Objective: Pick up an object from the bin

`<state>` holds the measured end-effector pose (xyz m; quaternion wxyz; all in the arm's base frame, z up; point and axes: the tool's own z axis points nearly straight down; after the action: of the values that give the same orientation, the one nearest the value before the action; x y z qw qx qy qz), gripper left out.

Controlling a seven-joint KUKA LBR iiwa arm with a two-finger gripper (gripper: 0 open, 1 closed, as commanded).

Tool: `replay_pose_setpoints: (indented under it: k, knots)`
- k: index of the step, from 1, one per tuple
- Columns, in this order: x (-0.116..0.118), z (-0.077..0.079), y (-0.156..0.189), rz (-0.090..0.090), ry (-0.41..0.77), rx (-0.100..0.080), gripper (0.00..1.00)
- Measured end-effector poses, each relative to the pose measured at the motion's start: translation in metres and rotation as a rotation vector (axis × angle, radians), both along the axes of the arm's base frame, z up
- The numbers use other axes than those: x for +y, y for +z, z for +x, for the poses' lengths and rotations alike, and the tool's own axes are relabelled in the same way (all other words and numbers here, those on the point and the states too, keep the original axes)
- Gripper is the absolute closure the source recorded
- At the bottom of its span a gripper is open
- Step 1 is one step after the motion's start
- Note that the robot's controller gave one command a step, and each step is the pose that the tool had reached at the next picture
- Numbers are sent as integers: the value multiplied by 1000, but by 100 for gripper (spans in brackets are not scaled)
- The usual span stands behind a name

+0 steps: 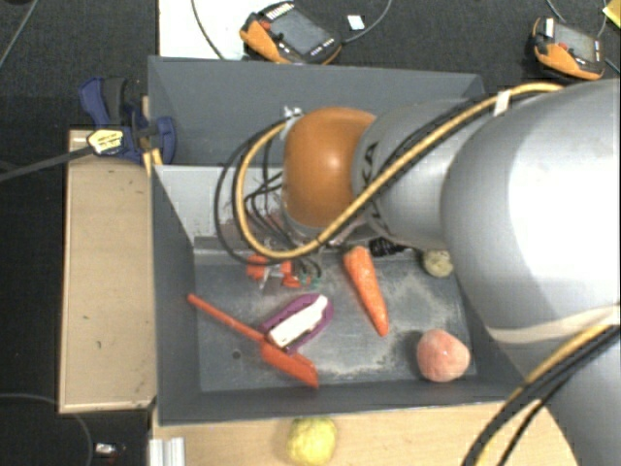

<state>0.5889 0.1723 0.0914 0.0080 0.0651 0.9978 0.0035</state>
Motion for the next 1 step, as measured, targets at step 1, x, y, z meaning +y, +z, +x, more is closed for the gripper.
replay_pose_setpoints:
  k: [1]
  knots:
    - [0, 1, 13, 2, 0, -5, 100]
